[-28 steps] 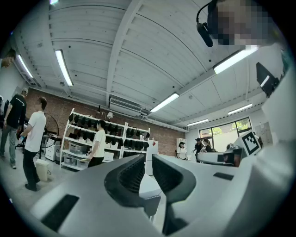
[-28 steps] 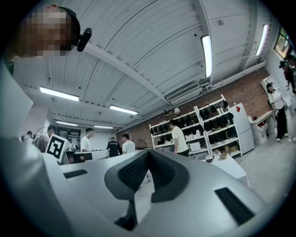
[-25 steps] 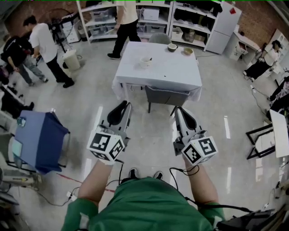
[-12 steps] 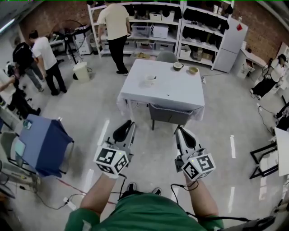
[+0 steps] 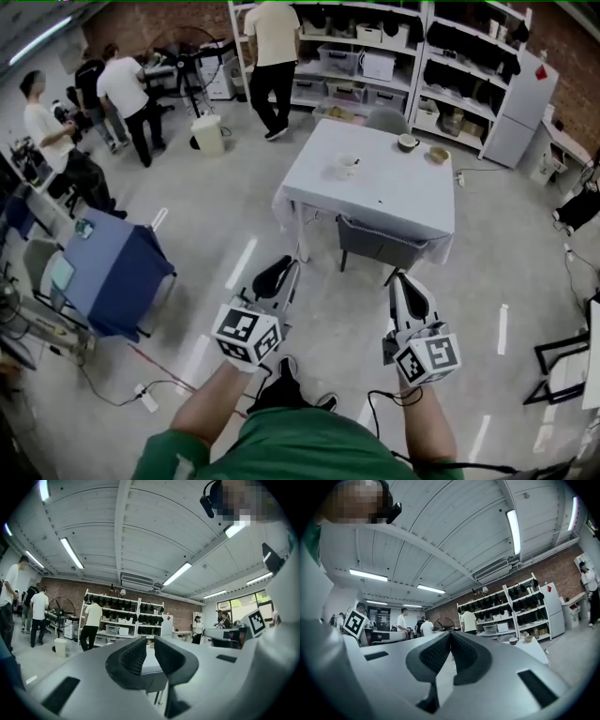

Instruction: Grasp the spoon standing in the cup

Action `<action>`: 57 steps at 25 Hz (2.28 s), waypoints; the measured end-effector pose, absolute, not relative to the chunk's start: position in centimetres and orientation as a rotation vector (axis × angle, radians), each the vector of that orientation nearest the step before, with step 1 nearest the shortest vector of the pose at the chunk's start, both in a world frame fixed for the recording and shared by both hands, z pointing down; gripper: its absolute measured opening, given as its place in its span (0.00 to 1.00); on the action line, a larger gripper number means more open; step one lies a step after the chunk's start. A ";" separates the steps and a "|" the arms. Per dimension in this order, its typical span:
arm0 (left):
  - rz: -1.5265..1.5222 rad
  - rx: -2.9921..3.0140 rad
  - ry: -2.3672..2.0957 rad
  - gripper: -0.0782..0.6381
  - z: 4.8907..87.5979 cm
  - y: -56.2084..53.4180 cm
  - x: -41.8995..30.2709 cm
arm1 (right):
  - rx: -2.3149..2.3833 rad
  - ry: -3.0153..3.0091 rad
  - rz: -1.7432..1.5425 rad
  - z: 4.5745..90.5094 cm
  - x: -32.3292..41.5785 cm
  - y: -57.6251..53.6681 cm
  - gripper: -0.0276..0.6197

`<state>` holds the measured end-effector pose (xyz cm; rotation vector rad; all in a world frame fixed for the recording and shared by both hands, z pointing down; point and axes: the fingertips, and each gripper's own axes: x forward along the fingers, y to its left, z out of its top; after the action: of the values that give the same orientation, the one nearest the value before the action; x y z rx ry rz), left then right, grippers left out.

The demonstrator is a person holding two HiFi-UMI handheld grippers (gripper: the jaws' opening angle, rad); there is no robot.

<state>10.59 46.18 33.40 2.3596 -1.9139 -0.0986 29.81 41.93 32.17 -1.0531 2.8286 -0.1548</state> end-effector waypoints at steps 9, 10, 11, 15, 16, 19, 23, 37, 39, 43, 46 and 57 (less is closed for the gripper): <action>-0.137 2.345 -1.875 0.20 34.3 39.3 6.3 | -1.119 2.841 -0.194 33.1 26.4 35.7 0.08; -0.147 2.351 -1.865 0.20 34.2 38.2 5.7 | -1.137 2.837 -0.191 32.9 26.1 34.8 0.08; -0.157 2.357 -1.855 0.20 34.1 37.0 5.1 | -1.158 2.832 -0.187 32.7 25.8 33.8 0.08; -0.198 2.393 -1.806 0.20 34.1 30.8 2.6 | -1.238 2.811 -0.156 32.3 23.8 28.6 0.08; -0.208 2.403 -1.792 0.20 34.2 29.2 1.8 | -1.256 2.805 -0.154 32.4 23.0 27.3 0.08; -0.227 2.415 -1.749 0.20 35.2 25.1 -0.9 | -1.293 2.798 -0.159 33.1 20.1 23.9 0.08; -0.239 2.409 -1.723 0.20 36.4 20.6 -5.3 | -1.309 2.805 -0.185 34.2 15.5 19.6 0.08; -0.196 2.289 -1.819 0.20 41.8 9.4 -17.1 | -1.349 2.846 -0.269 39.8 6.2 7.1 0.08; -0.172 2.271 -1.832 0.20 42.9 7.8 -17.4 | -1.318 2.862 -0.301 41.3 5.4 5.0 0.08; -0.138 2.238 -1.906 0.20 42.7 3.5 -17.6 | -1.211 2.873 -0.341 42.0 4.7 -0.6 0.08; -0.125 2.201 -1.975 0.20 41.3 -0.7 -17.8 | -1.145 2.894 -0.354 41.4 4.3 -6.0 0.08; -0.158 2.125 -2.125 0.20 37.8 -17.7 -16.6 | -1.037 2.915 -0.372 40.9 5.9 -25.6 0.08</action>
<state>-16.61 -17.74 37.84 2.1253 -2.1249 -0.1581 5.93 -25.56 40.93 -1.0369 2.9149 -0.3717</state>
